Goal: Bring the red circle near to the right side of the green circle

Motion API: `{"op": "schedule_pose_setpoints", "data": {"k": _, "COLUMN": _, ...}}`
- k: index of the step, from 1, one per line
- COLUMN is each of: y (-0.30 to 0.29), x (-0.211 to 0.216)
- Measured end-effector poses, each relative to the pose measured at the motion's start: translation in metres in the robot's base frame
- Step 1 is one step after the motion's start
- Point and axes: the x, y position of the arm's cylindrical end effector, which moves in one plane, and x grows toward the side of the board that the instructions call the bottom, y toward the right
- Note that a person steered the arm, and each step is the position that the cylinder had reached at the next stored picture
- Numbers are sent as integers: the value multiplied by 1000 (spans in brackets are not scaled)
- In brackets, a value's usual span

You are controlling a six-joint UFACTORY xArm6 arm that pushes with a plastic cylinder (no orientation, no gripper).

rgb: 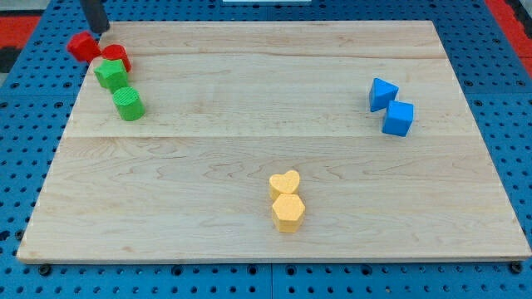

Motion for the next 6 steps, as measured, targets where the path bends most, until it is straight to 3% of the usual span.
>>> {"op": "schedule_pose_setpoints", "data": {"k": 2, "y": -3, "x": 19}}
{"op": "schedule_pose_setpoints", "data": {"k": 3, "y": 36, "x": 33}}
{"op": "schedule_pose_setpoints", "data": {"k": 4, "y": 41, "x": 69}}
{"op": "schedule_pose_setpoints", "data": {"k": 5, "y": 35, "x": 83}}
{"op": "schedule_pose_setpoints", "data": {"k": 6, "y": -8, "x": 92}}
